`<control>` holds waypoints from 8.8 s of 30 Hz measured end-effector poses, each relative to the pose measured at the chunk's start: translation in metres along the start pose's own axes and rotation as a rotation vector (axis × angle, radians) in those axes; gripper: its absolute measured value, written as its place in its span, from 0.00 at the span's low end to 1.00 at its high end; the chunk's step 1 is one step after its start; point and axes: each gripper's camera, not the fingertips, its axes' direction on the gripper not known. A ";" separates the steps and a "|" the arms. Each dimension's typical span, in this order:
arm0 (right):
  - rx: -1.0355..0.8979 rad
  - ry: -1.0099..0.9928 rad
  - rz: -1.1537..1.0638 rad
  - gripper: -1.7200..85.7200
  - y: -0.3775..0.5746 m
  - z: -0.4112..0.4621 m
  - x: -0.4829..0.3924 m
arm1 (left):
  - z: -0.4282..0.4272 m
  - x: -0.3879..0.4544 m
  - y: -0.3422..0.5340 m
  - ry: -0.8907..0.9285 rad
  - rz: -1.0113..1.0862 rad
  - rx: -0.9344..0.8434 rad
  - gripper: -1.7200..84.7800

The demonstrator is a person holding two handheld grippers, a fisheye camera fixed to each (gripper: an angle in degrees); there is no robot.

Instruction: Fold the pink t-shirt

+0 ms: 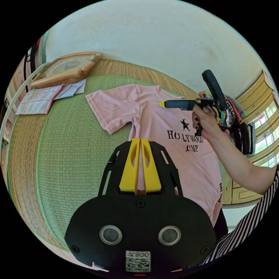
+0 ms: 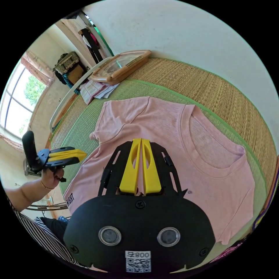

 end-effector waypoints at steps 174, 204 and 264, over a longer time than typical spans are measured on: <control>0.437 -0.155 0.505 0.02 0.312 -0.164 0.199 | 0.559 0.391 -0.309 0.568 0.678 -0.402 0.03; 0.398 0.044 0.679 0.02 0.301 -0.167 0.218 | 0.595 0.509 -0.353 0.097 0.846 -0.166 0.02; 0.738 -0.597 0.895 0.02 0.364 -0.144 0.339 | 0.263 0.156 -0.188 0.243 0.295 -0.097 0.02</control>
